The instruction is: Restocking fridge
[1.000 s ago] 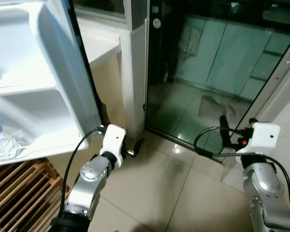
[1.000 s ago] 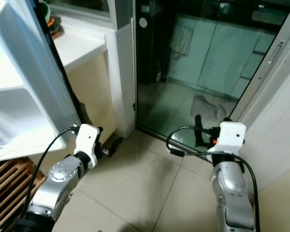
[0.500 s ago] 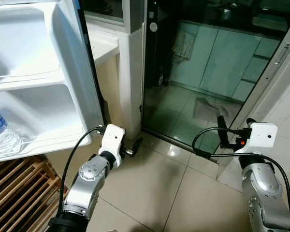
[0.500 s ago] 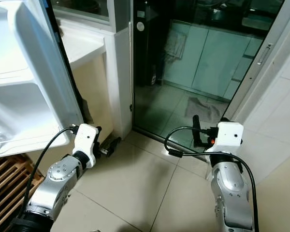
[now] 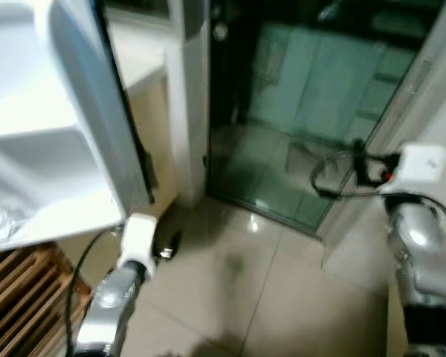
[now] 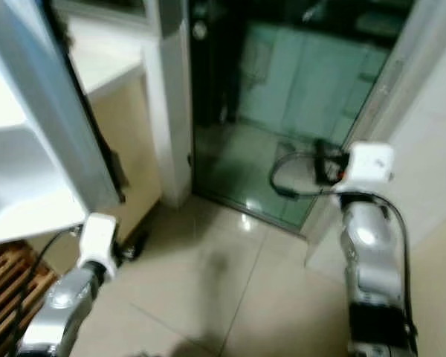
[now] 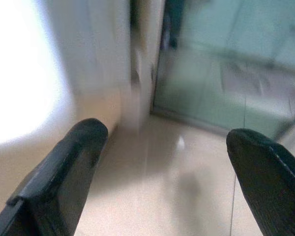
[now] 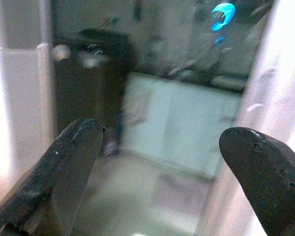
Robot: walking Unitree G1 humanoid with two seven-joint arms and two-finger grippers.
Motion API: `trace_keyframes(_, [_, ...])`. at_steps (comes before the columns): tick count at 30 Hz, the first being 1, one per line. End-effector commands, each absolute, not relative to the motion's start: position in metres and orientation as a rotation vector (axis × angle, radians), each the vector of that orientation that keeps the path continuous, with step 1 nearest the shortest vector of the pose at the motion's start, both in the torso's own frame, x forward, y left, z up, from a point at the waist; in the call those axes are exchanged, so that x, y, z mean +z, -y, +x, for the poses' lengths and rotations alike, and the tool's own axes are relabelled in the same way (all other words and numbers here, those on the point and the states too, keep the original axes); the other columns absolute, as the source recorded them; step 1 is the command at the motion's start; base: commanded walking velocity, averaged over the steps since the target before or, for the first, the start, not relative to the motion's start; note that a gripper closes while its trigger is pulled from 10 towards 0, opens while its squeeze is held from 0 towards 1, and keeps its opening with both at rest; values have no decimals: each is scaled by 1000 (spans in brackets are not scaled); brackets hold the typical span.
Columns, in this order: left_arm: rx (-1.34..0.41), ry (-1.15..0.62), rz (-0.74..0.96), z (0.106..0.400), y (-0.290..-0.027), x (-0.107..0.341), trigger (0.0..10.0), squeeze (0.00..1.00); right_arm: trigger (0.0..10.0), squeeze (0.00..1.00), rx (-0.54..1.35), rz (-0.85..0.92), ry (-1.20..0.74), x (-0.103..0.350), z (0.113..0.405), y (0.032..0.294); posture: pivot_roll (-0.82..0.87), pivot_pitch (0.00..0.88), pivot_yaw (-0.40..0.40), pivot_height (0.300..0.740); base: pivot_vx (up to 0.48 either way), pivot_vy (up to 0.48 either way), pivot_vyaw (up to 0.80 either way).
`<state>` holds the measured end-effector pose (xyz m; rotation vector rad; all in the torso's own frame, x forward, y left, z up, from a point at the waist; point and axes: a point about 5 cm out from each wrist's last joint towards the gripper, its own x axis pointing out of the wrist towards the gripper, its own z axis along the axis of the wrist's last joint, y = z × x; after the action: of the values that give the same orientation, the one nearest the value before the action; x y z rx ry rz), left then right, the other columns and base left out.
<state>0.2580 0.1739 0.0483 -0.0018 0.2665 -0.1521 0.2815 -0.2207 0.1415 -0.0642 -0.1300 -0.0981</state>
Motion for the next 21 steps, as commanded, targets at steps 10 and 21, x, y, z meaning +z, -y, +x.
trace_keyframes(10, [-278, -129, 35, 280, -144, 86, 10000, 0, 10000, 0, -117, -48, 133, 142, 282, 222, -121, 0, 12, 740, 0, 0, 0])
trace_keyframes(21, [-205, 155, -10, 266, -146, 146, 10000, 0, 10000, 0, -116, -39, 150, 141, 254, 204, -113, 0, 5, 740, 0, 0, 0])
